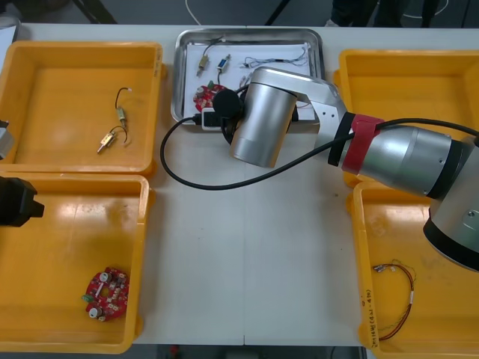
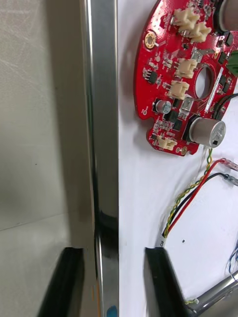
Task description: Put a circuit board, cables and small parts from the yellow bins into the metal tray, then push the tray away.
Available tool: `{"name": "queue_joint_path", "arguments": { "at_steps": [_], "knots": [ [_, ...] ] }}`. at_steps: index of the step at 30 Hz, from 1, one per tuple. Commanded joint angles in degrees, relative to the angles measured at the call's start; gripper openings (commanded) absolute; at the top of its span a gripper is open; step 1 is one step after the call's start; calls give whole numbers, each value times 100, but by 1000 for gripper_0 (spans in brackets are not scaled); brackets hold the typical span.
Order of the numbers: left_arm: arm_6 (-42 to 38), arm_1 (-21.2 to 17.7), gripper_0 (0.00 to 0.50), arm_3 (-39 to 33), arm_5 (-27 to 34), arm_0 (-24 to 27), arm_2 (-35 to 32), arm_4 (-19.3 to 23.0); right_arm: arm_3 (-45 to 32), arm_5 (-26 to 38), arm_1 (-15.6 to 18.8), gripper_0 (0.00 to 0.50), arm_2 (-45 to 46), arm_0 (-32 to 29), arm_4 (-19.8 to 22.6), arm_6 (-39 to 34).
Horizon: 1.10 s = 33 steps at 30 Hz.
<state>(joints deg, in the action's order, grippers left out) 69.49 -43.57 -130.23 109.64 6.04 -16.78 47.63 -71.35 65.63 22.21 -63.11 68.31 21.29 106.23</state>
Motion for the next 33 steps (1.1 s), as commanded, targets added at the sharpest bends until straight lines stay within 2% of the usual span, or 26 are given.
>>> {"name": "queue_joint_path", "arguments": {
  "at_steps": [1,4,8,13,19,24,26,33],
  "knots": [
    [232,-213,500,-170,36,-120,-186,44,-54,20,-103,500,-26,324,-64,249],
    [232,-213,500,-170,36,-120,-186,44,-98,126,-111,500,26,324,-46,249],
    [232,-213,500,-170,36,-120,-186,44,-318,785,-190,500,439,280,262,205],
    [232,-213,500,-170,36,-120,-186,44,-863,1541,-278,500,1222,-98,218,188],
    [232,-213,500,-170,36,-120,-186,44,-1812,2842,-313,500,2101,-582,209,82],
    [232,-213,500,-170,36,-120,-186,44,-2638,4195,-445,500,2909,-977,24,-49],
    [232,-213,500,-170,36,-120,-186,44,-2884,4437,-463,500,3155,-1092,16,-120],
    [232,-213,500,-170,36,-120,-186,44,-3710,4437,-454,500,4166,-1522,191,-999]
  ]
}}
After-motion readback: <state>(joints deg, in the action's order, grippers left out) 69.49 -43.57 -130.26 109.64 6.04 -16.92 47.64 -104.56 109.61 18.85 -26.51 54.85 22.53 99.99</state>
